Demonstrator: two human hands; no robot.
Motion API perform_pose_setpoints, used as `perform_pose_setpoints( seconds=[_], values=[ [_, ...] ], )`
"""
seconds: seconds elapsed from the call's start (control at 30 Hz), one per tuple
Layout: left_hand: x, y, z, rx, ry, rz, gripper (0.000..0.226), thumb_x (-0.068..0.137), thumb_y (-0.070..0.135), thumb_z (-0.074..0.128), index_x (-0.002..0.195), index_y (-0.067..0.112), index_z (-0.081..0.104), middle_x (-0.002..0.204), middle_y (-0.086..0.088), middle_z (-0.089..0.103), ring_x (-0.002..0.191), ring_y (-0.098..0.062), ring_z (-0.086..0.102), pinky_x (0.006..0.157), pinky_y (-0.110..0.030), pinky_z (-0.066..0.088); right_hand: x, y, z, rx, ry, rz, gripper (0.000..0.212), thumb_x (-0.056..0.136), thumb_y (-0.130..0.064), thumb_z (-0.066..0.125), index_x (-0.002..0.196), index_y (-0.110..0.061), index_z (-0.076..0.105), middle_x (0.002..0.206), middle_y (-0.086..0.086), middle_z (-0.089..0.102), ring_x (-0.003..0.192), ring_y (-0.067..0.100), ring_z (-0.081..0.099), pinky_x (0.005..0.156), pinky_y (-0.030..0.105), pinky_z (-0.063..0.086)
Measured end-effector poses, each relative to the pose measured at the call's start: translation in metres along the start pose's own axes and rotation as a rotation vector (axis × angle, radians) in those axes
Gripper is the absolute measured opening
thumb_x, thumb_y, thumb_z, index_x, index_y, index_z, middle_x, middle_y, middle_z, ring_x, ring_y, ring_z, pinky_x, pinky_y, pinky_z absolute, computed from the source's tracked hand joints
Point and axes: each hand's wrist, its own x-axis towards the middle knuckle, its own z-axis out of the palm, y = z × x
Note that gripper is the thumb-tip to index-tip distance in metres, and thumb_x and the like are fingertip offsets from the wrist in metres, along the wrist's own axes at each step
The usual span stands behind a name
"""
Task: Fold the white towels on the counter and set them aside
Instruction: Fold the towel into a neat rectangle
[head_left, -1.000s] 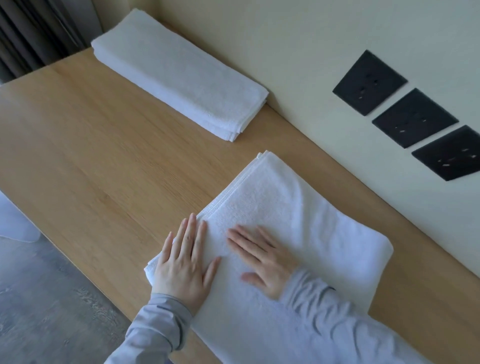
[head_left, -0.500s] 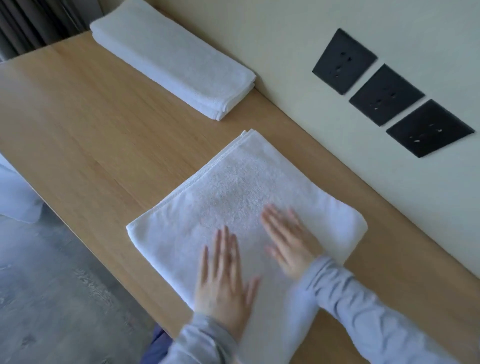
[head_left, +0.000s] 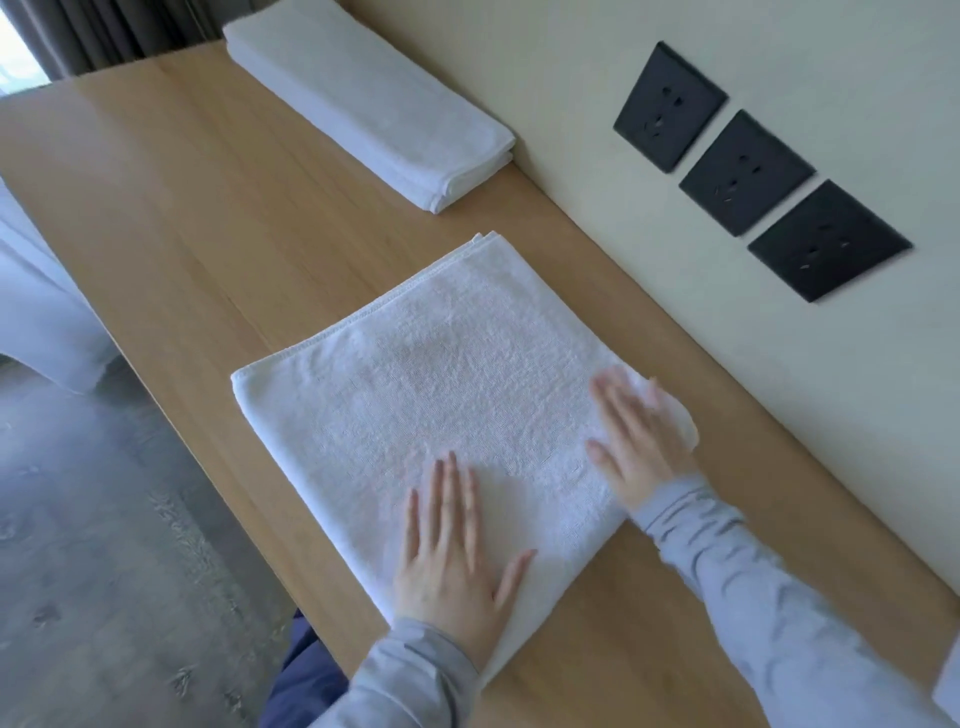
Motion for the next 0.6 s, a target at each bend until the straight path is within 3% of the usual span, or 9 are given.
perform_pose_setpoints(
  seconds=[0.07, 0.13, 0.23, 0.3, 0.37, 0.4, 0.5, 0.6],
  values=[
    [-0.015, 0.019, 0.009, -0.007, -0.065, 0.034, 0.080, 0.089, 0.061, 0.027, 0.140, -0.001, 0.037, 0.150, -0.018, 0.029, 0.138, -0.035, 0.030, 0.106, -0.047, 0.025, -0.019, -0.035, 0.008, 0.049, 0.000, -0.206, 0.059, 0.092, -0.036, 0.034, 0.138, -0.001, 0.039, 0.146, 0.014, 0.039, 0.138, 0.030, 0.033, 0.112, 0.049, 0.018],
    [-0.022, 0.024, 0.015, 0.009, -0.086, 0.039, 0.079, 0.089, 0.061, 0.026, 0.137, 0.001, 0.042, 0.148, -0.016, 0.034, 0.135, -0.032, 0.036, 0.105, -0.045, 0.027, -0.038, -0.045, 0.013, 0.060, -0.062, -0.309, 0.056, 0.095, -0.038, 0.030, 0.141, -0.006, 0.038, 0.149, 0.008, 0.035, 0.140, 0.023, 0.030, 0.112, 0.046, 0.020],
    [-0.023, 0.016, 0.012, -0.004, -0.080, 0.051, 0.076, 0.092, 0.060, 0.017, 0.136, 0.005, 0.046, 0.146, -0.012, 0.039, 0.135, -0.028, 0.037, 0.106, -0.044, 0.026, -0.040, -0.009, 0.009, 0.092, -0.076, -0.184, 0.063, 0.098, -0.044, 0.014, 0.139, -0.005, 0.041, 0.147, 0.009, 0.039, 0.136, 0.027, 0.036, 0.112, 0.049, 0.025],
    [-0.023, 0.004, 0.010, -0.040, -0.030, -0.011, 0.076, 0.093, 0.060, 0.010, 0.141, 0.009, 0.037, 0.151, -0.009, 0.030, 0.141, -0.024, 0.023, 0.111, -0.045, 0.016, -0.031, 0.023, 0.003, 0.141, -0.084, -0.012, 0.073, 0.095, -0.052, 0.005, 0.141, -0.004, 0.036, 0.149, 0.010, 0.035, 0.138, 0.027, 0.032, 0.115, 0.047, 0.020],
    [-0.020, -0.012, 0.003, -0.175, 0.102, -0.238, 0.080, 0.088, 0.066, 0.004, 0.148, 0.015, 0.016, 0.156, -0.005, 0.010, 0.145, -0.022, 0.007, 0.117, -0.038, 0.000, -0.016, 0.046, 0.002, 0.274, -0.110, 0.189, 0.073, 0.092, -0.058, 0.011, 0.146, -0.011, 0.025, 0.154, 0.004, 0.023, 0.143, 0.022, 0.020, 0.117, 0.040, 0.011],
    [-0.016, -0.020, -0.002, -0.283, 0.171, -0.389, 0.079, 0.087, 0.067, 0.010, 0.149, 0.018, 0.010, 0.158, -0.002, 0.005, 0.146, -0.020, 0.006, 0.118, -0.036, -0.002, -0.005, 0.053, 0.002, 0.386, -0.116, 0.291, 0.068, 0.093, -0.055, 0.022, 0.147, -0.015, 0.022, 0.155, 0.000, 0.021, 0.143, 0.021, 0.018, 0.116, 0.039, 0.013],
    [0.006, -0.031, -0.026, -0.639, 0.421, -0.710, 0.074, 0.090, 0.040, 0.054, 0.149, 0.014, 0.017, 0.155, -0.005, 0.017, 0.141, -0.024, 0.018, 0.114, -0.044, 0.018, 0.042, 0.053, -0.001, 0.754, -0.149, 0.510, 0.063, 0.093, -0.046, 0.044, 0.146, -0.020, 0.023, 0.151, 0.002, 0.031, 0.137, 0.023, 0.031, 0.113, 0.041, 0.026],
    [0.034, -0.041, -0.045, -0.845, 0.483, -1.039, 0.075, 0.086, 0.033, 0.063, 0.145, 0.011, 0.023, 0.146, -0.013, 0.021, 0.134, -0.029, 0.022, 0.107, -0.046, 0.027, 0.082, 0.046, 0.001, 0.761, -0.276, 0.588, 0.066, 0.091, -0.050, 0.047, 0.141, -0.010, 0.033, 0.140, 0.009, 0.044, 0.125, 0.026, 0.044, 0.108, 0.041, 0.034]
  ],
)
